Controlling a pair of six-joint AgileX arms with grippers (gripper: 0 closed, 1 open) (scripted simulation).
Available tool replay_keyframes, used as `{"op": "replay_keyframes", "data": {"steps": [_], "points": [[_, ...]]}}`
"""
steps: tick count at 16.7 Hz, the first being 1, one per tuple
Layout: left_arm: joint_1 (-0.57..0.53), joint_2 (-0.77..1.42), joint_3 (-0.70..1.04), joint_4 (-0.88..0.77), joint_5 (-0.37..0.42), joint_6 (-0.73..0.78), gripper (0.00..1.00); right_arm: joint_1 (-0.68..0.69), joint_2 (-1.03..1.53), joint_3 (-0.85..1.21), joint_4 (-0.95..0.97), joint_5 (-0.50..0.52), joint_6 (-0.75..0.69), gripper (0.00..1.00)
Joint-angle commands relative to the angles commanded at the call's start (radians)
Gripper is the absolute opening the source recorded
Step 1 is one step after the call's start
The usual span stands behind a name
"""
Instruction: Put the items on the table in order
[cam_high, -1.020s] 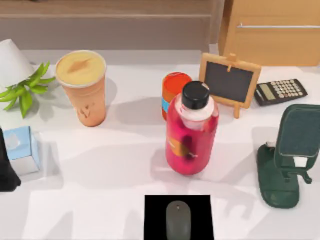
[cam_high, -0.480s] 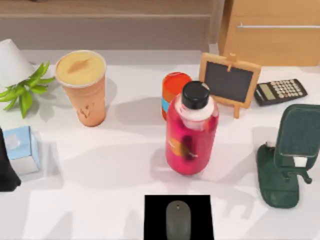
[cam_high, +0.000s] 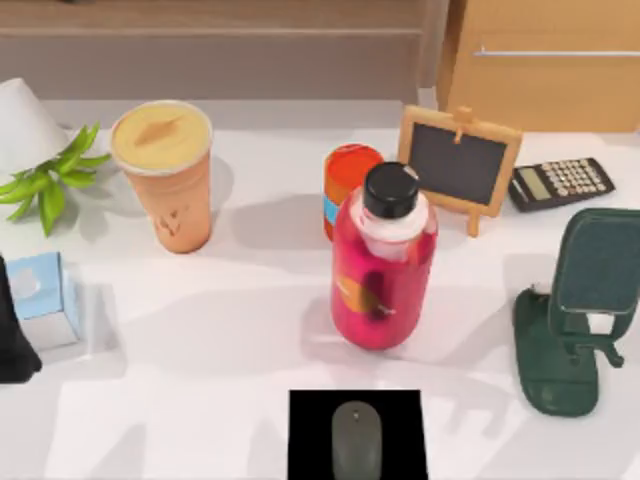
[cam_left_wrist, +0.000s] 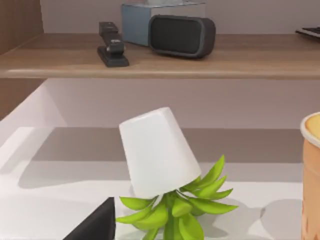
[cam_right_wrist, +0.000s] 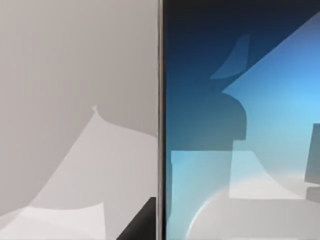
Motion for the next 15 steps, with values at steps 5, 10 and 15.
{"op": "replay_keyframes", "data": {"steps": [5, 10, 15], "points": [[0.000, 0.000, 0.000, 0.000, 0.000, 0.000, 1.00, 0.156, -0.160, -0.010, 0.003, 0.116, 0.158, 0.00], [0.000, 0.000, 0.000, 0.000, 0.000, 0.000, 1.00, 0.507, -0.523, -0.123, 0.031, 0.335, 0.524, 0.00], [0.000, 0.000, 0.000, 0.000, 0.000, 0.000, 1.00, 0.940, -0.892, -0.376, 0.116, 0.551, 0.966, 0.00]]}}
